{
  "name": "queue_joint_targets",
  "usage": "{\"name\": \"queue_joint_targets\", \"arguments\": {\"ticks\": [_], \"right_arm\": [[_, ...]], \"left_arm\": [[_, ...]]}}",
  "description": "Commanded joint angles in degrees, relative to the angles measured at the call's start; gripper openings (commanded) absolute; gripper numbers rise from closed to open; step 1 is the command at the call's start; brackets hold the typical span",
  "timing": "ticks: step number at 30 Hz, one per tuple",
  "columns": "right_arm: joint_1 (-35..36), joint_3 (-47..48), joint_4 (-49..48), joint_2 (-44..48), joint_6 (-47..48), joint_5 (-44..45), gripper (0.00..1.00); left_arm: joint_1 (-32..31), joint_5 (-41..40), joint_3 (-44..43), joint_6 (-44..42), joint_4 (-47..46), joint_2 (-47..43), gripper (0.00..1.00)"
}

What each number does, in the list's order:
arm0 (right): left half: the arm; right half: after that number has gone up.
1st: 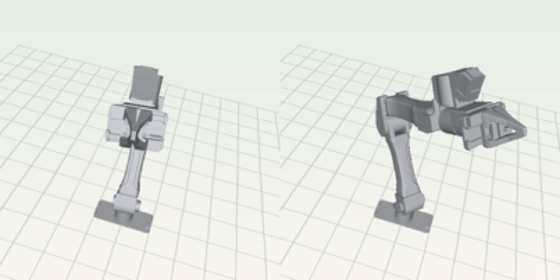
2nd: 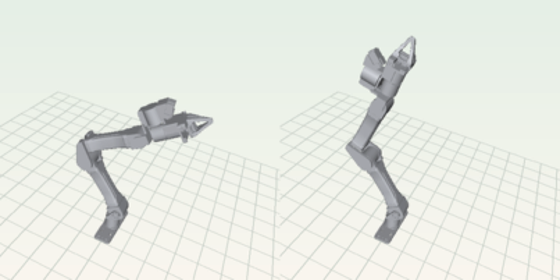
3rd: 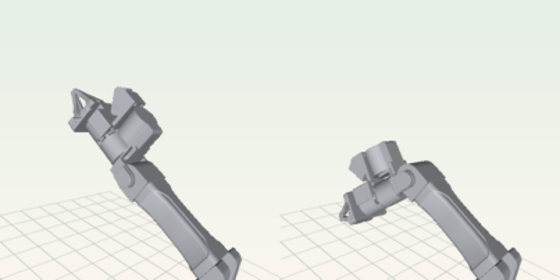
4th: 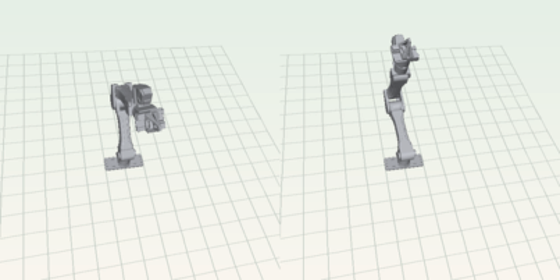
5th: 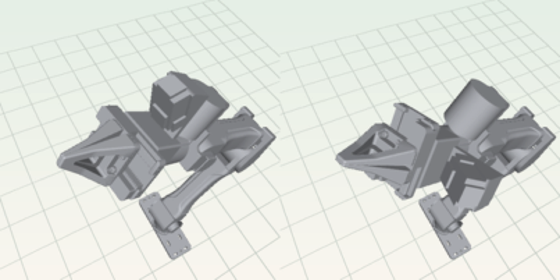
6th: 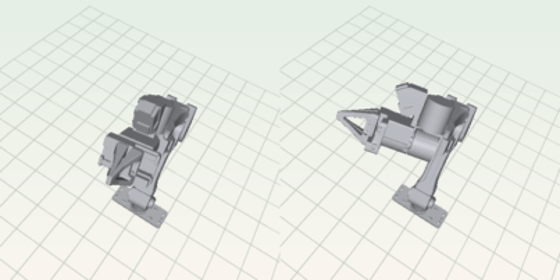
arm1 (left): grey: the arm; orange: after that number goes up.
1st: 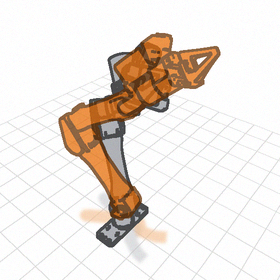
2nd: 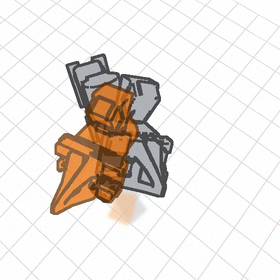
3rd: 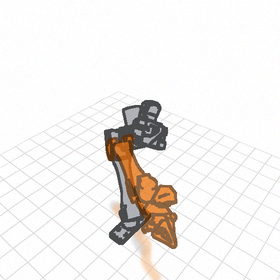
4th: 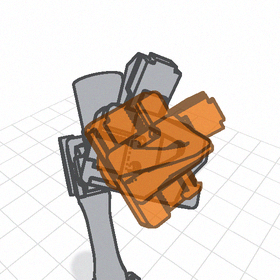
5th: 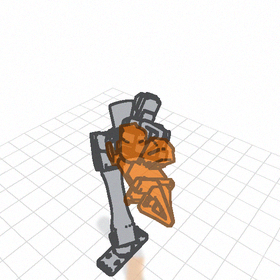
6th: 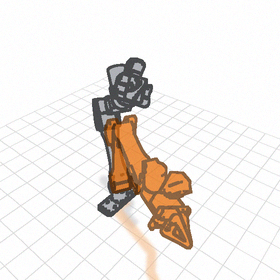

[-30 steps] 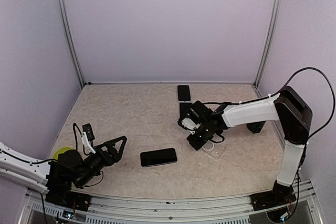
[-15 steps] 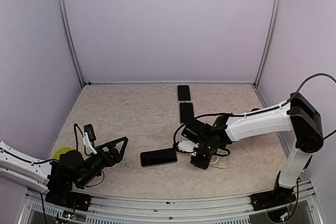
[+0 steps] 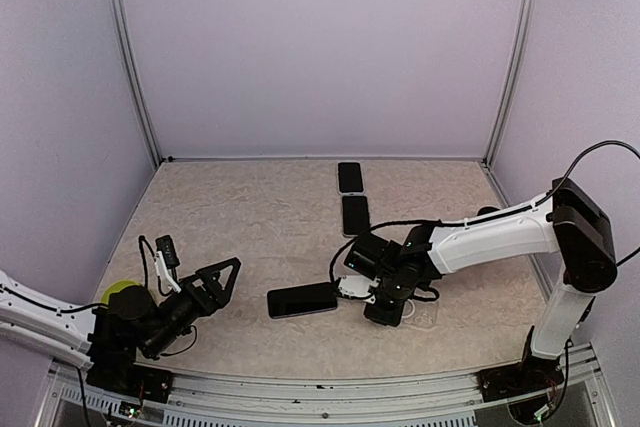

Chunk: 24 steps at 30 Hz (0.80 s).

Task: Put the phone into the phone case
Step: Place the phone case at the center of the board.

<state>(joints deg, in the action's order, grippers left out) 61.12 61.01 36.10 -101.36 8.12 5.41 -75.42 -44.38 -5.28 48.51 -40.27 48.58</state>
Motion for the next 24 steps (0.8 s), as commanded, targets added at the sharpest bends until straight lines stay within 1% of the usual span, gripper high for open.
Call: {"name": "queue_joint_targets", "arguments": {"ticks": [1,3,4,5,7,16,24], "right_arm": [[0.6,-0.1,1.7,0.6,0.1,2.5,0.41],[0.7,0.5,1.5,1.1,0.2,3.0,0.58],[0.8,0.9,1.2,1.4,0.4,2.9,0.64],[1.1,1.4,0.8,1.5,0.6,2.9,0.68],[1.8,2.4,0.2,1.3,1.4,2.7,0.73],[2.6,8.5,-3.4,-3.8,7.8,1.9,0.77],[2.0,10.0,-9.6,-6.9,14.6,-1.8,0.79]], "left_arm": [[-0.3,-0.1,0.4,-0.1,0.3,-0.3,0.99],[-0.3,-0.2,0.5,-0.1,0.1,-0.3,0.99],[-0.3,-0.2,0.5,-0.1,-0.1,-0.1,0.99],[-0.3,-0.2,0.5,-0.1,-0.3,0.1,0.99],[-0.3,0.0,0.4,-0.1,-0.8,0.6,0.99],[-0.3,0.2,0.3,0.2,-0.4,0.9,0.99],[-0.3,0.1,1.0,2.2,3.2,-3.0,0.99]]}}
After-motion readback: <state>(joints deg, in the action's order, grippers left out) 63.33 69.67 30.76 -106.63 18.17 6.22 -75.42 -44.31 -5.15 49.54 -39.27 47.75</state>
